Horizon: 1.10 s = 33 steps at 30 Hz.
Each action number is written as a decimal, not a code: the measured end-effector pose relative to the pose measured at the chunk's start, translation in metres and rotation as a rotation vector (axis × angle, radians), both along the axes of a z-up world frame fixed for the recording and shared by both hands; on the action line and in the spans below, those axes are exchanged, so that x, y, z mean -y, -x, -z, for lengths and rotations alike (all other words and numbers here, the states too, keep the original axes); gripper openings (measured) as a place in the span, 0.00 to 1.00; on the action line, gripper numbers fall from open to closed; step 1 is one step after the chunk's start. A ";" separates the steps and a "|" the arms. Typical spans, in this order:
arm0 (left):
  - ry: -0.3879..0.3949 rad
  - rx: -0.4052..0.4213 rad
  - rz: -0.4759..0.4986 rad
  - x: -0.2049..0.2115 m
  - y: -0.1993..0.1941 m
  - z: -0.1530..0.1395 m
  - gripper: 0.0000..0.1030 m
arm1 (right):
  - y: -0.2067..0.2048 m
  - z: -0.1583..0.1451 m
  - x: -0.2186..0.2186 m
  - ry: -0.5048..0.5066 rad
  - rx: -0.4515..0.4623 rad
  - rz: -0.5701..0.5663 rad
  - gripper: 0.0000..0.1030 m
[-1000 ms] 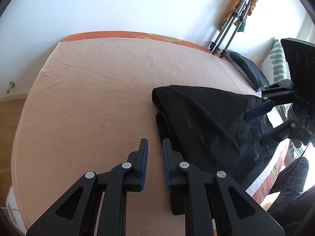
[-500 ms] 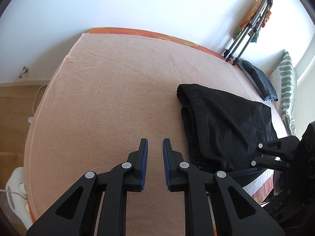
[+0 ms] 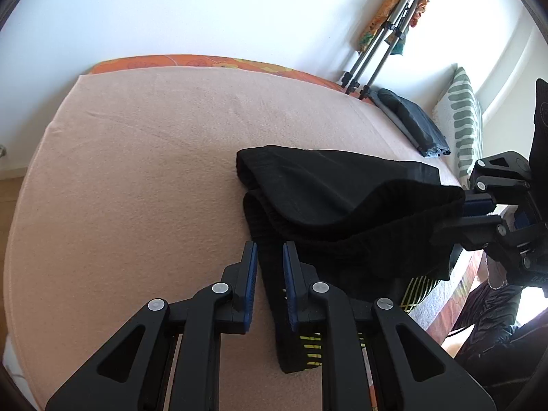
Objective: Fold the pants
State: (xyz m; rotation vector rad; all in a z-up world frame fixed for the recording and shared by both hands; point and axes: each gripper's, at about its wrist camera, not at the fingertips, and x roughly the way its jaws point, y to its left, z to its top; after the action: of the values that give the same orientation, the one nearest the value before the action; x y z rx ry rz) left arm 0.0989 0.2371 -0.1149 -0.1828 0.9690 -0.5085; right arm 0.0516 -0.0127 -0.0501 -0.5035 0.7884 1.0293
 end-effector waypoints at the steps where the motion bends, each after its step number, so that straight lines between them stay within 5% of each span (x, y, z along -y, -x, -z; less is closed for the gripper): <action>1: 0.007 -0.011 0.013 0.005 -0.005 0.002 0.13 | -0.003 -0.006 0.004 -0.020 -0.006 0.014 0.06; 10: 0.138 -0.043 -0.071 0.012 -0.067 0.014 0.13 | 0.008 -0.039 0.012 -0.067 0.029 -0.007 0.06; 17: -0.043 -0.049 -0.187 0.008 -0.075 0.026 0.13 | 0.013 0.003 -0.006 -0.023 -0.043 -0.023 0.06; 20: 0.020 -0.091 -0.240 -0.019 -0.080 0.033 0.13 | 0.022 0.030 -0.019 0.021 -0.050 -0.050 0.06; 24: -0.039 -0.051 -0.259 -0.037 -0.069 0.017 0.13 | 0.027 0.049 -0.022 0.037 -0.079 -0.058 0.06; 28: -0.001 -0.016 -0.280 -0.052 -0.055 -0.004 0.13 | 0.035 0.066 -0.030 0.043 -0.139 -0.105 0.20; 29: 0.023 -0.013 -0.270 -0.052 -0.054 -0.008 0.13 | 0.037 0.066 -0.029 0.028 -0.176 -0.122 0.31; 33: 0.041 0.022 -0.182 -0.021 -0.054 -0.026 0.13 | 0.043 0.050 0.003 -0.035 -0.205 -0.123 0.31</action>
State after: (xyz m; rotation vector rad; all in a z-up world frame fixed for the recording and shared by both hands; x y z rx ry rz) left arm 0.1527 0.2585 -0.0889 -0.2987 0.9115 -0.3627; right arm 0.0090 -0.0154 -0.1002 -0.4249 0.9279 1.2200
